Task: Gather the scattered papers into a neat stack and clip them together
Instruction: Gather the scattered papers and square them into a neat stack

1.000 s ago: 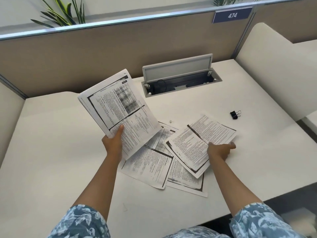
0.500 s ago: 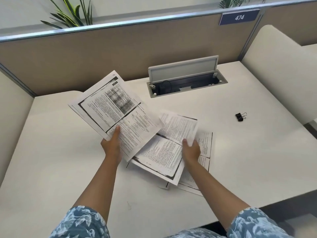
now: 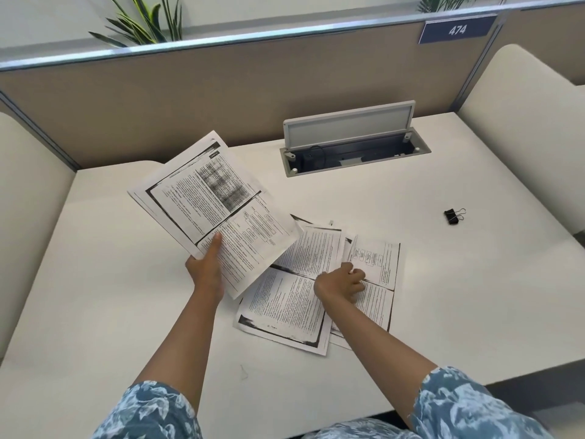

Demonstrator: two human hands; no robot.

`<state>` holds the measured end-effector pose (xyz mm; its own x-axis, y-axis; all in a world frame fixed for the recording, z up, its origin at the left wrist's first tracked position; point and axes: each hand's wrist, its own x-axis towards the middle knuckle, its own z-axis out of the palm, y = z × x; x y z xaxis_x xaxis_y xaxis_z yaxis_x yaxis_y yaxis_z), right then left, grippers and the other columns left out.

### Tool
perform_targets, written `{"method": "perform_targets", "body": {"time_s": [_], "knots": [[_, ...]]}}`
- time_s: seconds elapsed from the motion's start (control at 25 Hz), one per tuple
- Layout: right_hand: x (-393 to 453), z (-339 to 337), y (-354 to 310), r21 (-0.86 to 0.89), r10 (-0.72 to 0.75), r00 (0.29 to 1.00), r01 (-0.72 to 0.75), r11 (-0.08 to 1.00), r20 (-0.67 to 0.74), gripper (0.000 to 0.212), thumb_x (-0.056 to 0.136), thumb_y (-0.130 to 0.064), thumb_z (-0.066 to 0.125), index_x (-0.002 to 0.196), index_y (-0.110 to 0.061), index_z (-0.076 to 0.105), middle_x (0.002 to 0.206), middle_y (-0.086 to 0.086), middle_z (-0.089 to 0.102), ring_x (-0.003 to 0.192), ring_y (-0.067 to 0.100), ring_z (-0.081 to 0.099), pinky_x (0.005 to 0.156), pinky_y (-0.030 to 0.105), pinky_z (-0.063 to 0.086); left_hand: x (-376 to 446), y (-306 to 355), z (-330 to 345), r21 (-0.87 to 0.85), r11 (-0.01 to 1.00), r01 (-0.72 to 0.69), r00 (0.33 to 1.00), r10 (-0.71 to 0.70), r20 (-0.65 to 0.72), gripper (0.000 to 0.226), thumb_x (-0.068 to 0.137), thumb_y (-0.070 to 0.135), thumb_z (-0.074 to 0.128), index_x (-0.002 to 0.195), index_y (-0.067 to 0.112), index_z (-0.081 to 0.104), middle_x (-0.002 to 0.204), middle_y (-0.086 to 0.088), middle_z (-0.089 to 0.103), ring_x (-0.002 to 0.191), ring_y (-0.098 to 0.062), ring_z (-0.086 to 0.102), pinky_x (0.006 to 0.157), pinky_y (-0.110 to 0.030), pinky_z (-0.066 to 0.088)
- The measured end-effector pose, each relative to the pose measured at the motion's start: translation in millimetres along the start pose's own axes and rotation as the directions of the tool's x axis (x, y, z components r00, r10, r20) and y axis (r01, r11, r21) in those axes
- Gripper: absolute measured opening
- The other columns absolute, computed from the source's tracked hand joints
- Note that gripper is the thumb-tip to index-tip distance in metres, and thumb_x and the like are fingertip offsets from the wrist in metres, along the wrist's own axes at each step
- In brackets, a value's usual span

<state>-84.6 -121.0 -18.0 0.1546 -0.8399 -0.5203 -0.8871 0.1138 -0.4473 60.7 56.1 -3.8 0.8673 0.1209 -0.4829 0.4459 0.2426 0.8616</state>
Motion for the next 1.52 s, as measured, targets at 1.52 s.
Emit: {"method": "perform_targets", "body": {"time_s": [1.52], "knots": [[98, -131, -69, 0.324, -0.406, 0.855, 0.503, 0.801, -0.322, 0.028, 0.103, -0.026, 0.045, 0.081, -0.009, 0.043, 0.079, 0.005, 0.052, 0.074, 0.024, 0.049, 0.068, 0.032, 0.035, 1, -24, -55, 0.502, 0.860, 0.091, 0.991, -0.126, 0.036, 0.041, 0.076, 0.023, 0.088, 0.112, 0.009, 0.074, 0.104, -0.012, 0.078, 0.095, -0.033, 0.075, 0.095, -0.051, 0.057]]}}
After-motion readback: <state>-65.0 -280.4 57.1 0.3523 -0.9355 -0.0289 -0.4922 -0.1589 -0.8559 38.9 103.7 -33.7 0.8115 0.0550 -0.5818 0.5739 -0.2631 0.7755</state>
